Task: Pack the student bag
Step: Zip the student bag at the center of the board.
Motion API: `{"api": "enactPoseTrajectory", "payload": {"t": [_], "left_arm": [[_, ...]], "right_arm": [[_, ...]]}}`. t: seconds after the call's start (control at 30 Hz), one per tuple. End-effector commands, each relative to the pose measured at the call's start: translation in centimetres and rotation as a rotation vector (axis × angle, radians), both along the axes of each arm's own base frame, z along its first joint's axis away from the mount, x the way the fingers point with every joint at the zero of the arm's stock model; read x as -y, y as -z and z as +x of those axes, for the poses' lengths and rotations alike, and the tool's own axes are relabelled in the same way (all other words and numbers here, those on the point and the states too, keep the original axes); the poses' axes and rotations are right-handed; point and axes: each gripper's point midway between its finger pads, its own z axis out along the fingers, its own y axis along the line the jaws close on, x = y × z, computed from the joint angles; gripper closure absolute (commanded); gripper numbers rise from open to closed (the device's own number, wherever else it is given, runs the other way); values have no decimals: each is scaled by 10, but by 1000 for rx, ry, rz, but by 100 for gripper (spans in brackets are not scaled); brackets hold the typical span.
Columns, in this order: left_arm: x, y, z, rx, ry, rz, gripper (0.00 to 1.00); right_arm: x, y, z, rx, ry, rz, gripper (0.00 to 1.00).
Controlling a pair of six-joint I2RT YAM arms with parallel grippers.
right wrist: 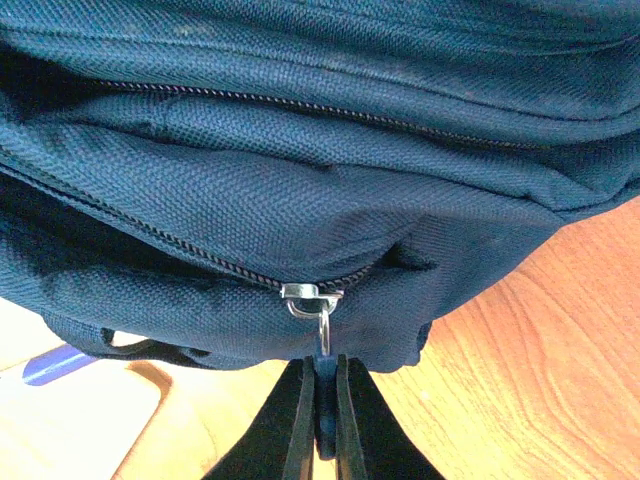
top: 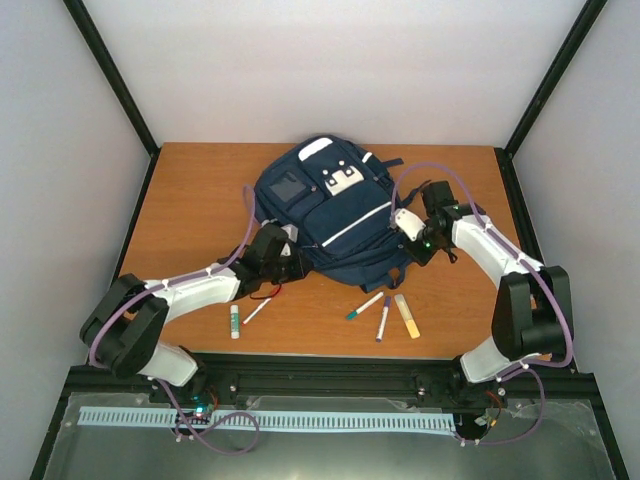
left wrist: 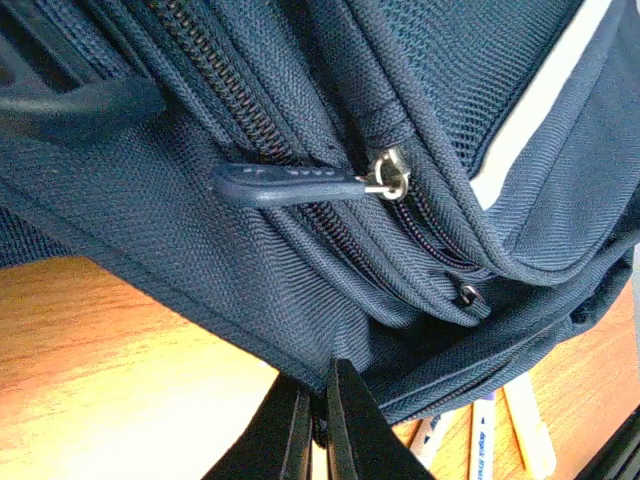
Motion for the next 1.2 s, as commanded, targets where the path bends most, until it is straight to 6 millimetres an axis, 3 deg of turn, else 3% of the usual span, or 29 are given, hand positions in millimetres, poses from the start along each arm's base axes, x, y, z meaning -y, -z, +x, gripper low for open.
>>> {"api": "enactPoseTrajectory", "payload": {"t": [0.0,0.23,0.33,0.4,0.53,0.6,0.67,0.77,0.9,1.17], "left_arm": [[-38,16,-1,-17,-56,148,99],[-86,22,22,-35,-186,211,99],[-106,15,38,-25,-238,202,99],[-115,8,51,-16,-257,201,99],[-122,-7,77,-6,-262,201,97],[-122,-18,80,-1,-259,202,83],[-122,-32,76,8,-270,177,59],[-122,-52,60,14,-289,122,40],[-115,-62,31,-7,-256,34,36],[-73,-62,-15,-115,-200,-130,33]], "right_arm": [[42,-9,11,28,70,-184,97],[57,-2,15,32,66,-241,97],[44,1,6,5,42,-180,97],[30,4,-5,-3,-3,-178,97],[-26,2,-40,16,-160,-131,97],[-56,-1,-55,-29,-192,-58,97],[-82,-7,-66,-53,-225,-2,97],[-117,-17,-75,-42,-275,54,97],[-150,-26,-77,-45,-310,108,97],[-195,-20,-76,-81,-362,135,97]]}}
